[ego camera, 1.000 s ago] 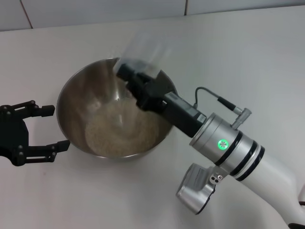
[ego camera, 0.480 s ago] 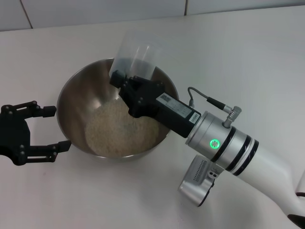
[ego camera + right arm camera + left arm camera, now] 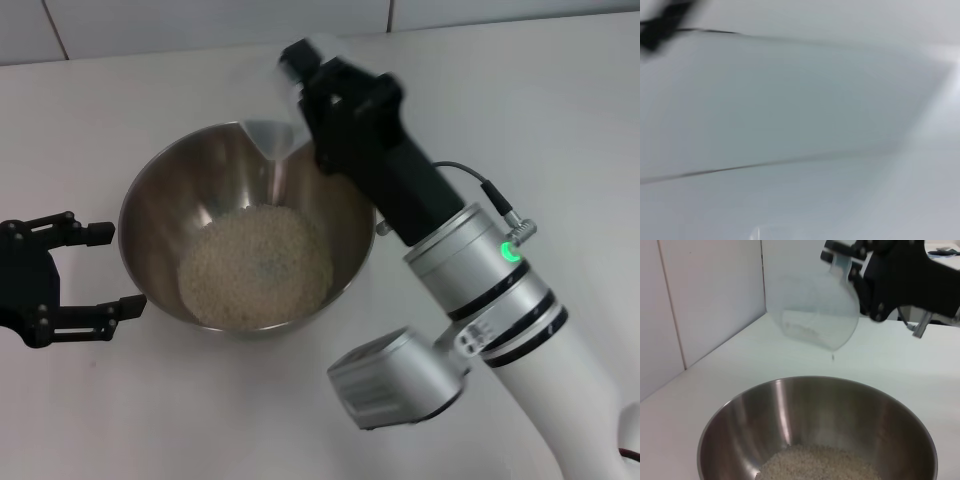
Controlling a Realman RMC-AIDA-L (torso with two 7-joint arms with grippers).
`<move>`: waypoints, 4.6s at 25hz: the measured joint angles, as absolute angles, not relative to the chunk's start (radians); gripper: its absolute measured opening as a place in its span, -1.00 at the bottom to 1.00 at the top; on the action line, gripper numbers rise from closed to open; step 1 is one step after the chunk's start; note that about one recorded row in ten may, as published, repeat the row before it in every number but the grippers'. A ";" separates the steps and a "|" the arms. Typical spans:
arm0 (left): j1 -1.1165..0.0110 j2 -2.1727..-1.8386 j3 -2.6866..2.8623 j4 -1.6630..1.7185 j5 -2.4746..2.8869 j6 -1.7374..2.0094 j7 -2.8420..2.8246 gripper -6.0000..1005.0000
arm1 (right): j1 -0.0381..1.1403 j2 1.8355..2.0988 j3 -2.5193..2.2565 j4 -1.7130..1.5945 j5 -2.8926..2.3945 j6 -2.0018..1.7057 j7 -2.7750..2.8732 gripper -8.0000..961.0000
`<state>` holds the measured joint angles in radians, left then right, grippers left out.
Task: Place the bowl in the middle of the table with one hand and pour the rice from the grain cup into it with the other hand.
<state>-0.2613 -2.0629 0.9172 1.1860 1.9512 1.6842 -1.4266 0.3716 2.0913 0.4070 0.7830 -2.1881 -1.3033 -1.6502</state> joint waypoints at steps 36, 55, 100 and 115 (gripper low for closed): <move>-0.275 -2.066 0.944 1.173 1.951 1.680 -1.418 0.73 | 0.539 2.083 0.528 0.252 -2.092 -0.924 -0.098 -0.87; -0.278 -2.063 0.949 1.174 1.951 1.681 -1.425 0.73 | 0.492 2.084 0.524 0.293 -2.103 -0.909 -0.096 -0.44; -0.268 -2.062 0.941 1.176 1.951 1.679 -1.425 0.73 | 0.656 2.079 -0.597 -1.116 -2.336 -1.844 1.472 0.55; -0.272 -2.063 0.944 1.177 1.951 1.678 -1.425 0.73 | 0.636 2.085 -0.665 -1.144 -2.332 -1.821 1.512 0.55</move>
